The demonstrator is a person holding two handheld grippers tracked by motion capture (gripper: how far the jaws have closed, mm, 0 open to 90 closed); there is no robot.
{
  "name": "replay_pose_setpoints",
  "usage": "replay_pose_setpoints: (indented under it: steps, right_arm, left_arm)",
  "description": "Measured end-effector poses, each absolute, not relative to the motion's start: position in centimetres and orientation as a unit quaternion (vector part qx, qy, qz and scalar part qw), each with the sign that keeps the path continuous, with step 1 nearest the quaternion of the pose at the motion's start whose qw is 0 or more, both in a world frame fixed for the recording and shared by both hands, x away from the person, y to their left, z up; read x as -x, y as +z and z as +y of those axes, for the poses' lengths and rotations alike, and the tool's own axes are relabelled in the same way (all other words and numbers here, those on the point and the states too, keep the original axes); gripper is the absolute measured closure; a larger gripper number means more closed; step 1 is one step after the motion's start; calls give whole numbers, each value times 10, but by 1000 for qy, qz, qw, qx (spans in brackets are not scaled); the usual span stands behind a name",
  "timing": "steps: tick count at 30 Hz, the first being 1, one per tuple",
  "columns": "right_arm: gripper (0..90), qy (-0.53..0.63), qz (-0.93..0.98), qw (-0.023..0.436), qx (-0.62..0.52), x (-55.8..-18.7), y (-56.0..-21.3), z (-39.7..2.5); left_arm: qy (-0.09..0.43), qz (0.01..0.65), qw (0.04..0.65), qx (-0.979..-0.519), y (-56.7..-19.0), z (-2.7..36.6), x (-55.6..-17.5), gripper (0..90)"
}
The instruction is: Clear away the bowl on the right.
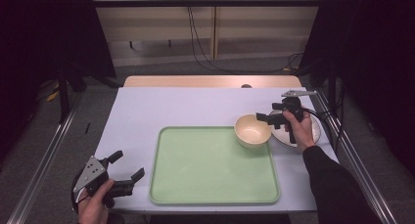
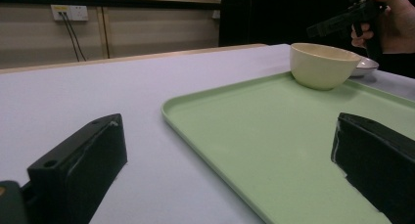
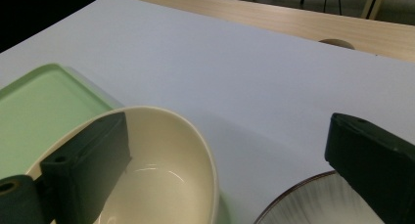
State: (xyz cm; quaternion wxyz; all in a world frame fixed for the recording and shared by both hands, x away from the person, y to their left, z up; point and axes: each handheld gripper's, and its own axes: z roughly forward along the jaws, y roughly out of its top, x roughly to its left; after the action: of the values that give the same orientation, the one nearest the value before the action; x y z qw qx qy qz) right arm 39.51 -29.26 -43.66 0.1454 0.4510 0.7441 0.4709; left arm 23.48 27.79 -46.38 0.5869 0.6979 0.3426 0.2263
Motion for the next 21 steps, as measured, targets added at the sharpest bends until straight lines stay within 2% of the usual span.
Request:
replay_pose_setpoints:
  steps: [6,17,21]
  right_arm:
    - [18,477,737,174,-446,-388,-434,-296]
    - [13,489,736,171,-436,-375,-425,-306]
    - [11,487,729,197,-439,-369,-425,-307]
  left_arm:
    - [227,343,586,-698,-464,278,-235,0]
    - [228,345,584,-698,-464,278,-234,0]
    - [227,344,585,-699,-464,278,-235,0]
